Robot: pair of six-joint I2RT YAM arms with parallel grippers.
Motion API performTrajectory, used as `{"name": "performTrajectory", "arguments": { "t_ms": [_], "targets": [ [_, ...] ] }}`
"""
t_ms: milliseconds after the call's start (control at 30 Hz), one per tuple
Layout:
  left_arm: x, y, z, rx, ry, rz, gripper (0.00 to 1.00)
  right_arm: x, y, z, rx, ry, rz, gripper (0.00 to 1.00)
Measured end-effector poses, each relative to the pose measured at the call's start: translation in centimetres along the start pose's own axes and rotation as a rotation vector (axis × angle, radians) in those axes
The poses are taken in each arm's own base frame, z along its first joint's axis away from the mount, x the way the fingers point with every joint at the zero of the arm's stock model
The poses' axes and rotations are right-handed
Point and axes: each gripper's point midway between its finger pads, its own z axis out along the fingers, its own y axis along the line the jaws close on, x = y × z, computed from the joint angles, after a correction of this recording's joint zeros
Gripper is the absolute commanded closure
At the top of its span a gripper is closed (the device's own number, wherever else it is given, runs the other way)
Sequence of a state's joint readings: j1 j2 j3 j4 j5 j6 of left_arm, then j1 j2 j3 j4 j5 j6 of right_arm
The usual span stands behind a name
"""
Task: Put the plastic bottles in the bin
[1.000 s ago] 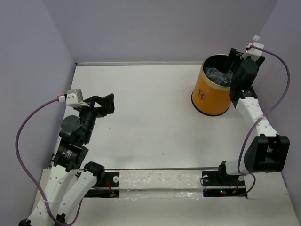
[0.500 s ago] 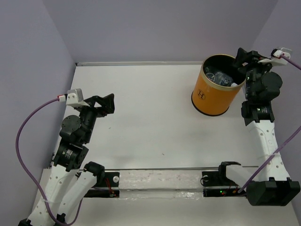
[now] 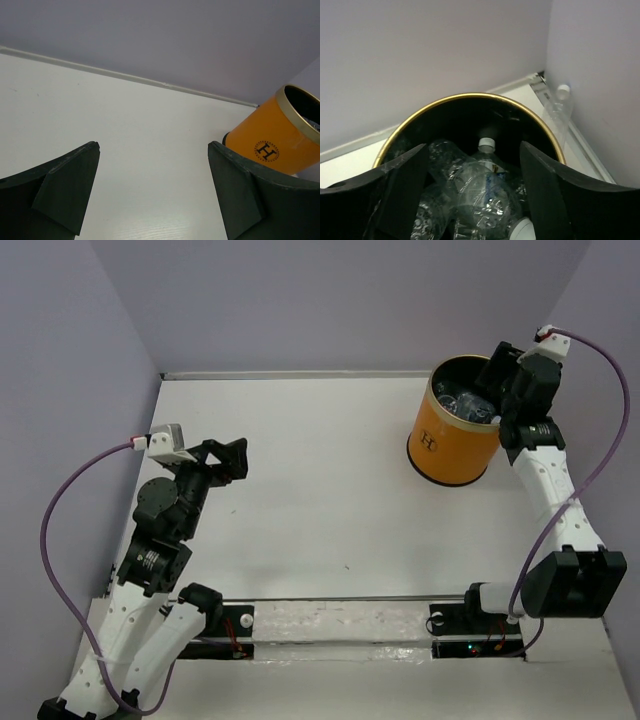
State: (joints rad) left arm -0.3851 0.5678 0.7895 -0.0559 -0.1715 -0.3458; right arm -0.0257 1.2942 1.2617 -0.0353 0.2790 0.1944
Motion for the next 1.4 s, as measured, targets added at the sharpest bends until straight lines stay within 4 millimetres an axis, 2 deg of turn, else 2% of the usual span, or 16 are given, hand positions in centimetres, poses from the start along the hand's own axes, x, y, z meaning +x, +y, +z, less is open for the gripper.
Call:
{"name": "performTrajectory", "arguments": {
  "t_ms": [133, 367, 400, 433, 467, 533, 567, 667, 733, 867, 967, 1000, 1067, 1167, 1267, 1400],
  "targets": [
    [0.5, -0.1, 0.3, 0.004, 0.018, 0.003, 0.01, 0.3, -1.2, 2.4, 0.092, 0.046, -0.047, 0.04],
    [0.6, -0.1, 0.4, 0.006, 0.023, 0.004, 0.01, 4.4, -6.9, 4.2, 0.252, 0.178, -0.088, 0.13],
    [0.6, -0.1, 0.4, 0.007, 0.024, 0.004, 0.01, 4.8, -7.5, 4.3, 0.27, 0.189, -0.09, 0.18],
    [0.6, -0.2, 0.4, 0.008, 0.024, 0.004, 0.01, 5.4, -8.2, 4.4, 0.287, 0.205, -0.09, 0.3],
    [0.6, -0.2, 0.4, 0.01, 0.025, 0.003, 0.01, 5.6, -8.6, 4.4, 0.297, 0.212, -0.086, 0.48],
    [0.7, -0.3, 0.3, 0.014, 0.026, 0.004, 0.01, 6.4, -9.1, 4.4, 0.304, 0.23, -0.072, 0.68],
    [0.7, -0.4, 0.3, 0.018, 0.028, 0.004, 0.01, 6.8, -9.0, 4.4, 0.292, 0.239, -0.06, 0.75],
    [0.7, -0.5, 0.3, 0.024, 0.029, 0.003, 0.01, 8.0, -7.5, 4.6, 0.198, 0.275, -0.026, 0.81],
    [0.7, -0.6, 0.2, 0.025, 0.029, 0.003, 0.01, 8.3, -6.4, 4.7, 0.127, 0.29, -0.003, 0.82],
    [0.5, -0.6, 0.1, 0.029, 0.02, 0.001, 0.01, 8.9, -2.2, 4.5, -0.035, 0.318, 0.053, 0.79],
    [0.4, -0.6, 0.0, 0.03, 0.019, 0.001, 0.01, 9.7, 1.4, 3.7, -0.166, 0.358, 0.078, 0.39],
    [0.5, -0.6, 0.0, 0.029, 0.019, 0.0, 0.01, 9.9, 2.5, 3.3, -0.201, 0.372, 0.097, 0.17],
    [0.5, -0.7, 0.0, 0.03, 0.02, 0.0, 0.01, 10.4, 4.1, 2.7, -0.256, 0.401, 0.118, 0.01],
    [0.5, -0.7, 0.0, 0.032, 0.021, 0.0, 0.01, 10.7, 4.8, 2.2, -0.274, 0.417, 0.122, 0.0],
    [0.5, -0.7, 0.0, 0.034, 0.02, 0.0, 0.01, 10.1, 4.2, 2.0, -0.259, 0.408, 0.109, 0.04],
    [0.4, -1.1, -0.3, 0.05, 0.018, -0.002, 0.01, 6.9, 2.6, 1.9, -0.202, 0.318, 0.085, 0.17]
  ]
}}
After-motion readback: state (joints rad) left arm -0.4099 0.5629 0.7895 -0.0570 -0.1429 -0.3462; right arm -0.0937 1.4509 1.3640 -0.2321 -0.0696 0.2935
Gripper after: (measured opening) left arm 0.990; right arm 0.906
